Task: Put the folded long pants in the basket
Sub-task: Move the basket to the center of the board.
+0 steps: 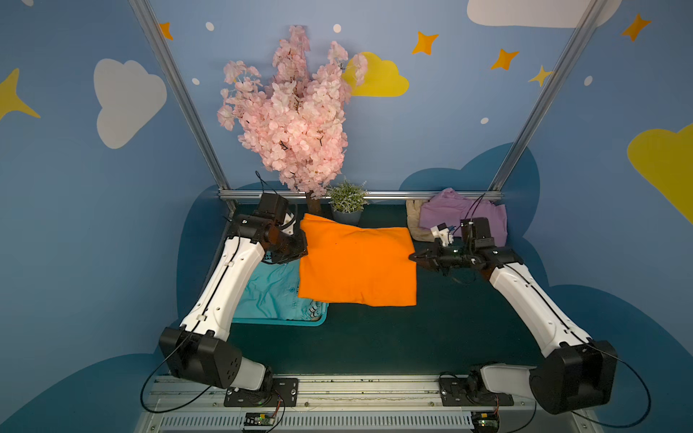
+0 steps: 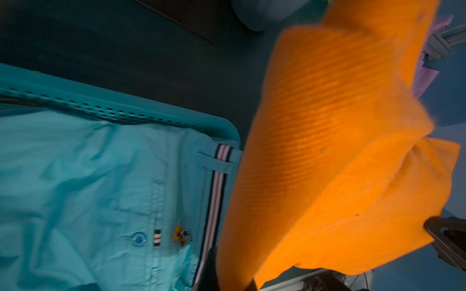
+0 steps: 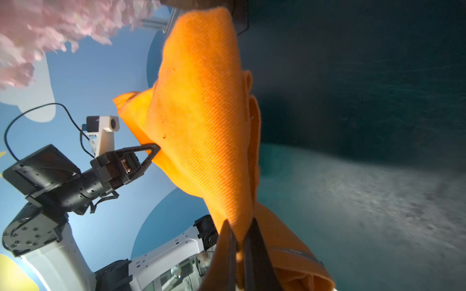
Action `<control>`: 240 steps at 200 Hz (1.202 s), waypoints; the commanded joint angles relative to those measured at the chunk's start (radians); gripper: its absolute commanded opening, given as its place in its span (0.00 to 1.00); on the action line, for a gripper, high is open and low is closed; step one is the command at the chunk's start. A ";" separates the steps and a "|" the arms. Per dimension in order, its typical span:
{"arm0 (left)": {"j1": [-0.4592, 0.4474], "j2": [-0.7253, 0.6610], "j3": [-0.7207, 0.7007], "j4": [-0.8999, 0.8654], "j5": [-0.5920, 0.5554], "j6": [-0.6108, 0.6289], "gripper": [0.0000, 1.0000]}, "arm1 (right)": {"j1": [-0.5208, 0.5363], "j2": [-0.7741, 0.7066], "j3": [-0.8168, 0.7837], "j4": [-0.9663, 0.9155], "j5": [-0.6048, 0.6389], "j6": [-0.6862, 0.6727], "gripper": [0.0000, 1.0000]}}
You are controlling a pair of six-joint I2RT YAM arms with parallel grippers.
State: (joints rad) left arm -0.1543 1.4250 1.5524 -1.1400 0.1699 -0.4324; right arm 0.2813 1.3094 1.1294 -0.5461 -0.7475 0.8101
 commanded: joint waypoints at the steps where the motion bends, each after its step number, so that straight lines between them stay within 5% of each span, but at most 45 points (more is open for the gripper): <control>1: 0.091 -0.073 -0.009 -0.093 -0.270 0.093 0.02 | 0.086 0.036 0.057 0.106 0.122 0.144 0.00; 43: 0.242 -0.151 0.016 -0.122 -0.429 0.163 0.02 | 0.305 0.176 0.200 0.145 0.188 0.201 0.00; 118: 0.331 -0.174 0.003 -0.048 -0.799 0.189 0.03 | 0.567 0.438 0.457 0.196 0.225 0.263 0.00; 163: 0.438 -0.104 -0.010 0.005 -0.764 0.182 0.02 | 0.639 0.540 0.493 0.246 0.260 0.305 0.00; 240: 0.452 -0.090 -0.227 0.183 -0.539 0.161 0.03 | 0.653 0.614 0.433 0.286 0.307 0.282 0.00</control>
State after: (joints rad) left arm 0.2901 1.3609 1.3560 -1.0653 -0.4274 -0.2512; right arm 0.9344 1.9121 1.5795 -0.2848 -0.4507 1.1076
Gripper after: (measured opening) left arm 0.069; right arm 0.062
